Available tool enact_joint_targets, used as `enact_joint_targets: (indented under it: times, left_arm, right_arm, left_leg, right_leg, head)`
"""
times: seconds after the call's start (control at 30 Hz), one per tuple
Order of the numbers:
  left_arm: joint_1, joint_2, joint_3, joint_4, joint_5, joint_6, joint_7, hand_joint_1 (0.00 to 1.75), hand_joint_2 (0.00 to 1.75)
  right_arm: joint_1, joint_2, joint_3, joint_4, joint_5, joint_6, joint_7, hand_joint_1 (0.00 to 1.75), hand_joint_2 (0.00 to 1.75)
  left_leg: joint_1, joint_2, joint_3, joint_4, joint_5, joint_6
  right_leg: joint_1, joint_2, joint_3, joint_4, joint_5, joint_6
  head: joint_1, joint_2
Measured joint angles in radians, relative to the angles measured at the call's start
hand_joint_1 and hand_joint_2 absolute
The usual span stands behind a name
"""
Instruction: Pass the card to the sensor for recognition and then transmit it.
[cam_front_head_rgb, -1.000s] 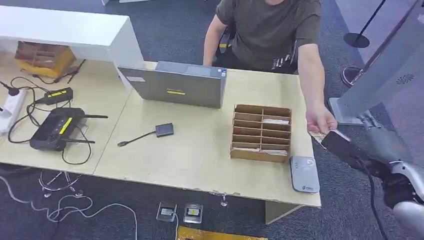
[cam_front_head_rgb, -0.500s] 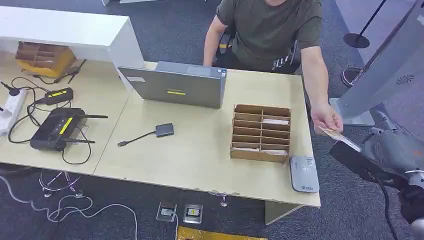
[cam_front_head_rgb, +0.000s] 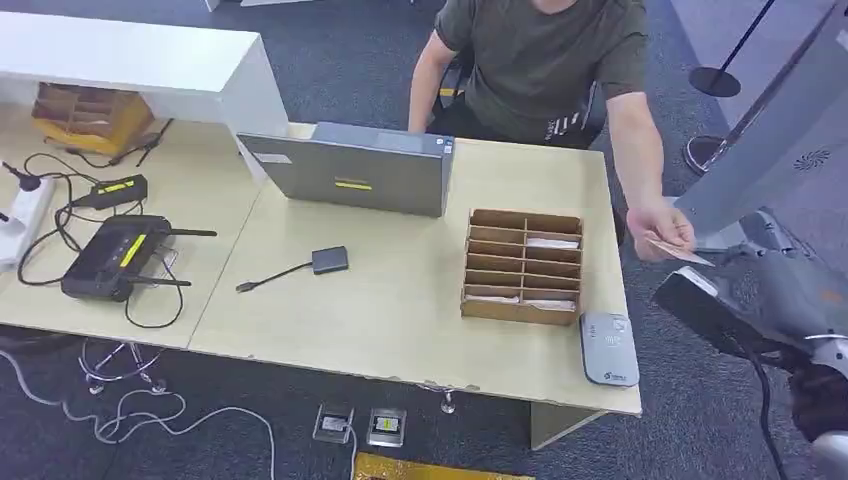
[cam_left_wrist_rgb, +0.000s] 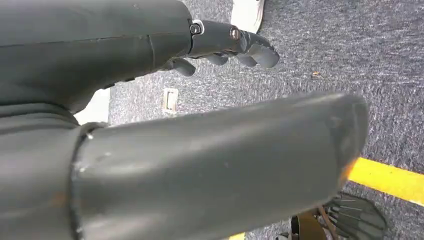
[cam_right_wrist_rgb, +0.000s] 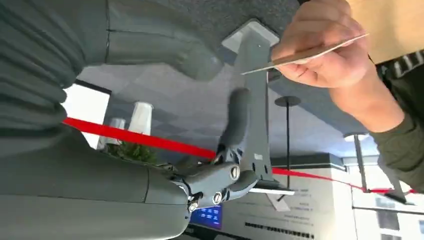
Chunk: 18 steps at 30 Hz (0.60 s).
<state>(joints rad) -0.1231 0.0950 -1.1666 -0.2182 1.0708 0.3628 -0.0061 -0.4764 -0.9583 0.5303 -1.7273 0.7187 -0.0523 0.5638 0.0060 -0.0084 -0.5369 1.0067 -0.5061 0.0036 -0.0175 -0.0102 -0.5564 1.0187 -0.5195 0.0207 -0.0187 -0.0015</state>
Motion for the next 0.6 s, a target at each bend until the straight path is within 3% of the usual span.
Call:
enact_joint_targets:
  times: [0.6]
  left_arm:
    - [0.000, -0.001, 0.000, 0.000, -0.012, 0.000, 0.000, 0.00, 0.00]
  right_arm:
    - [0.009, 0.040, -0.016, 0.001, 0.017, 0.044, -0.012, 0.00, 1.75]
  left_leg:
    - [0.000, 0.000, 0.000, 0.000, 0.000, 0.000]
  right_leg:
    - [0.000, 0.000, 0.000, 0.000, 0.000, 0.000]
  head:
    - [0.000, 0.000]
